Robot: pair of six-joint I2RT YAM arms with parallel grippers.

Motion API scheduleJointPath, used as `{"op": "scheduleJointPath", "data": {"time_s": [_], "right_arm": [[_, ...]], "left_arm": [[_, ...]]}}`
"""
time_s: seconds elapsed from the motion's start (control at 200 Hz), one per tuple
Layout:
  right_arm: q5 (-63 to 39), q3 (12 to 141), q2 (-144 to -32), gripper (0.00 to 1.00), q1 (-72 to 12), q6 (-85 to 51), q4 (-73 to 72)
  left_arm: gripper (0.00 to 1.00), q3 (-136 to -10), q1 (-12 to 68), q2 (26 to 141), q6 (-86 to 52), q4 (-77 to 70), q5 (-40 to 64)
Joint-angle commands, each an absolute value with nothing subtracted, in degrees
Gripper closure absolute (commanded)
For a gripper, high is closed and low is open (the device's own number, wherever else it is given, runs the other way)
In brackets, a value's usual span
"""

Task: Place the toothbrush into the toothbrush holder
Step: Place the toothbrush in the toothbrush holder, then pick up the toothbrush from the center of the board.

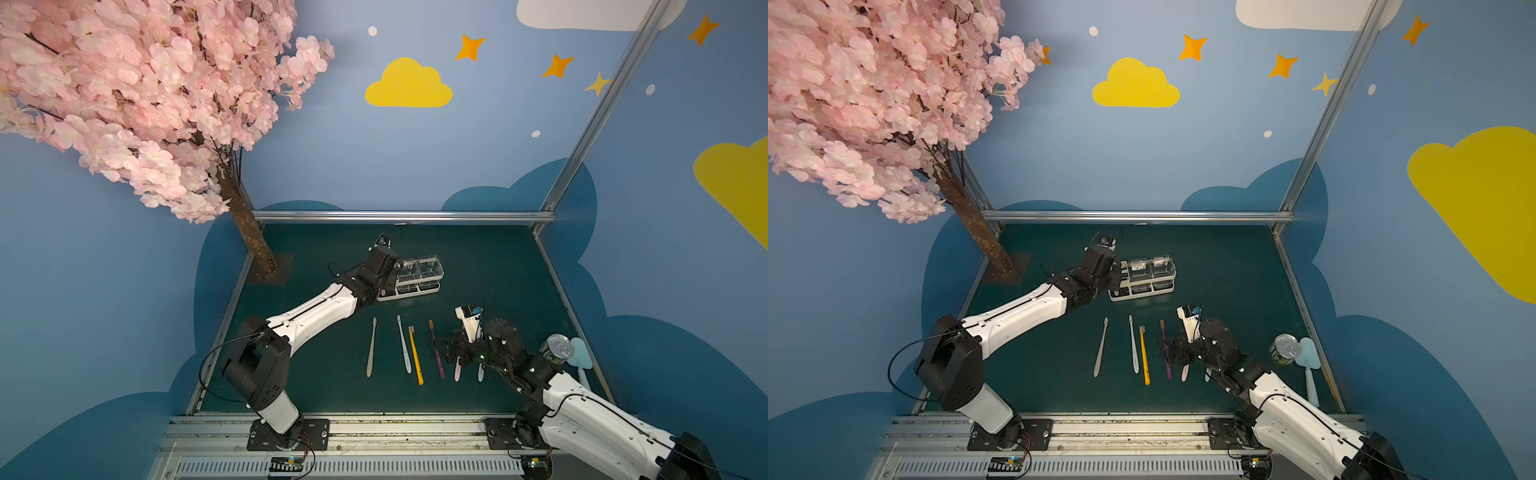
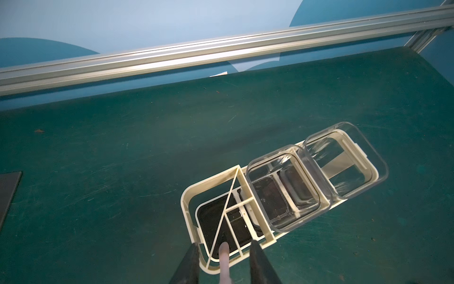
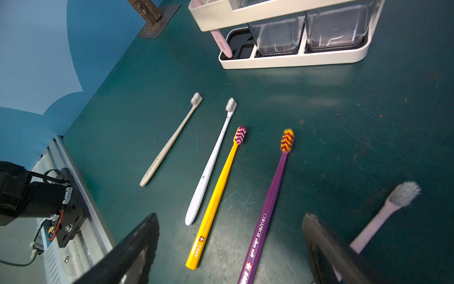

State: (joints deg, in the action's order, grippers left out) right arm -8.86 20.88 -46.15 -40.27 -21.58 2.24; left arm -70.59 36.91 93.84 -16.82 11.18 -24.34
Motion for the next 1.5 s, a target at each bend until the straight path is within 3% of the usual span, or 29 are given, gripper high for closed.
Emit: {"op": "scheduleJointPath", "data": {"time_s": [0.0,0.095,0.28,0.586,1.071,1.497], "right_arm": [[-8.9,22.2,-46.3,0.09,-40.6,-20.8,1.3],[-8.8,22.1,-46.3,0.09,-40.7,-20.7,1.1],[-8.8,22.1,-46.5,0.09,-40.7,-20.5,1.1],[-8.0,21.8,-45.7,0.09,-40.8,-20.3,1.2],[-2.6,21.2,-42.8,0.09,-40.9,-19.1,3.7],[4.0,18.6,-38.0,0.09,-40.8,-18.6,4.7]], "left_arm": [[0.56,-71.1,37.0,94.0,-16.9,12.7,-25.0],[0.49,-71.9,37.1,93.5,-16.8,13.3,-25.1],[0.27,-73.3,37.0,91.4,-16.7,14.4,-24.9],[0.12,-74.3,37.1,86.4,-18.2,17.4,-23.8],[0.10,-66.1,37.4,72.0,-25.6,27.9,-19.9],[0.10,-59.9,38.1,73.9,-33.8,38.7,-14.4]]}}
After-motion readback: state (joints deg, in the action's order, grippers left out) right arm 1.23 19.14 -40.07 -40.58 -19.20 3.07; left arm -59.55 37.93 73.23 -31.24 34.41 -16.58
